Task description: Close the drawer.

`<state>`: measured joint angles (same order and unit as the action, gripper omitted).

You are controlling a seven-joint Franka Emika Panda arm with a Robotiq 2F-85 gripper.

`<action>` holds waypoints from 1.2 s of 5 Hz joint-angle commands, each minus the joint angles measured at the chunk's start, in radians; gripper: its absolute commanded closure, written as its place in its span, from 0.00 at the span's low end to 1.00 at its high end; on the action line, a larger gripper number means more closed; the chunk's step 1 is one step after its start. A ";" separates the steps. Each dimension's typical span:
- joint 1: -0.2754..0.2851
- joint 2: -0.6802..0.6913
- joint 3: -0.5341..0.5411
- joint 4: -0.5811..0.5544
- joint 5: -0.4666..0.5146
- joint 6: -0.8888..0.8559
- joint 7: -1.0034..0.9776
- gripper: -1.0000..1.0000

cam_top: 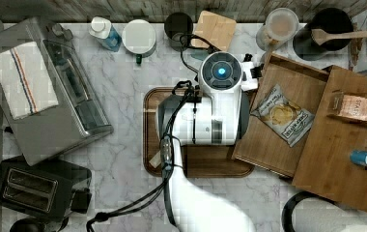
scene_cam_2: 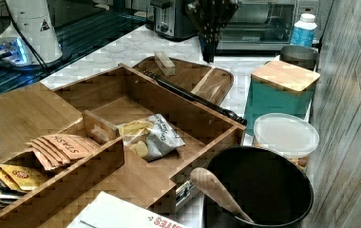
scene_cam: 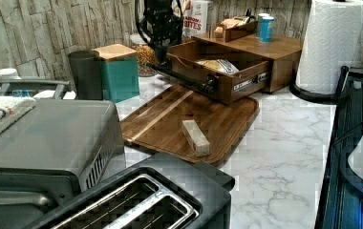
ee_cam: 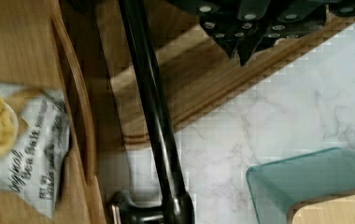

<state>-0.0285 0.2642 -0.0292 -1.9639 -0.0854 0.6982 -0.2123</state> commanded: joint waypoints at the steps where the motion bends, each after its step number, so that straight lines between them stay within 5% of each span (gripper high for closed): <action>1: 0.000 0.096 0.023 0.228 -0.046 -0.062 -0.143 1.00; 3: -0.017 0.144 0.012 0.234 -0.125 0.007 -0.239 1.00; 6: -0.041 0.258 -0.009 0.407 -0.104 -0.190 -0.270 1.00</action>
<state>-0.0385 0.5581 -0.0222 -1.6924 -0.2014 0.5254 -0.4253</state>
